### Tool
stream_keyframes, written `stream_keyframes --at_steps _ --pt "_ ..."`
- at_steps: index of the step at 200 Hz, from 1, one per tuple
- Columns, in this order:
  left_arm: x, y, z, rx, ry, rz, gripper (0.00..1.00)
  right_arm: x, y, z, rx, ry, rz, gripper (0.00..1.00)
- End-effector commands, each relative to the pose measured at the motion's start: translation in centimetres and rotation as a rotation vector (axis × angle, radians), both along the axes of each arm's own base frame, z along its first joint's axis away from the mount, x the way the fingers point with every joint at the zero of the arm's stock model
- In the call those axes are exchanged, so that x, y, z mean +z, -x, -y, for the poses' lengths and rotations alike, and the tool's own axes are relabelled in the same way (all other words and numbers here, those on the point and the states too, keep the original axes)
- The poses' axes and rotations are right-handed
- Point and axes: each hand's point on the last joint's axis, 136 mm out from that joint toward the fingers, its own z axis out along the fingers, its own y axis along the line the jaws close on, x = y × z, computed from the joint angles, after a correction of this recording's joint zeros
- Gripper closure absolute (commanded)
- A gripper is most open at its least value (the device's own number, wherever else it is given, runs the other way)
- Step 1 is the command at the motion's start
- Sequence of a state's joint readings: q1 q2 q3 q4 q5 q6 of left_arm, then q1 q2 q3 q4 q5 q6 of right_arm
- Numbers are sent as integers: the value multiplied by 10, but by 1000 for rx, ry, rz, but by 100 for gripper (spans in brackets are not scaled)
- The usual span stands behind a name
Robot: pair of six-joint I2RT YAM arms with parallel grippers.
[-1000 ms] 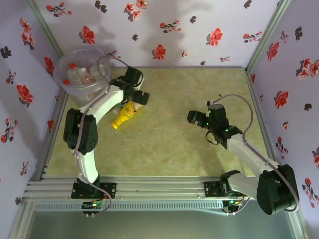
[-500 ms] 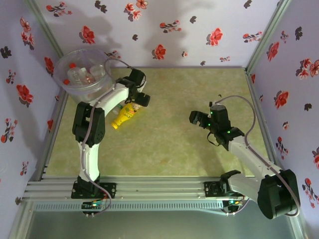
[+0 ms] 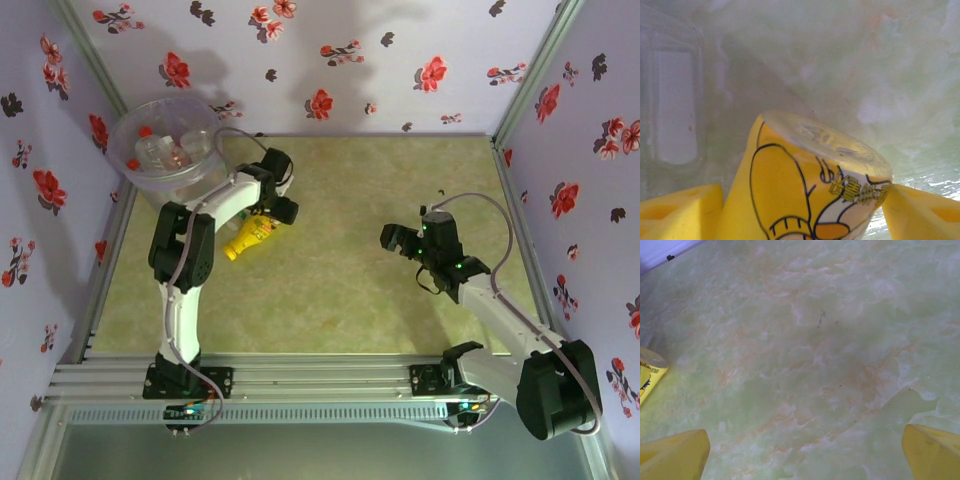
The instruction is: Put the plastic bottles in the bin
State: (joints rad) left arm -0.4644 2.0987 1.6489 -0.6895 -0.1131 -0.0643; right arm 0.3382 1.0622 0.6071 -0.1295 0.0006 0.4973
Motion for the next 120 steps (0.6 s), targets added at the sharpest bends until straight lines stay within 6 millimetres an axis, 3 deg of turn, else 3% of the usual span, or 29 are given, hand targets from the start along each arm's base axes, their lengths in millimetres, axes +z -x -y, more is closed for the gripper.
stream_keyframes --at_steps 1,34,77,120 --pt "-19 4 -3 -4 -10 -55 19 -1 0 5 -11 19 8 1" --pt "-22 5 -2 0 -2 -64 22 -3 2 6 -10 22 3 1" --pt "-25 10 -3 -2 -14 -93 15 -4 1 5 -6 21 -2 1" --pt "-8 6 0 8 7 -60 25 -6 0 3 1 21 -7 1"
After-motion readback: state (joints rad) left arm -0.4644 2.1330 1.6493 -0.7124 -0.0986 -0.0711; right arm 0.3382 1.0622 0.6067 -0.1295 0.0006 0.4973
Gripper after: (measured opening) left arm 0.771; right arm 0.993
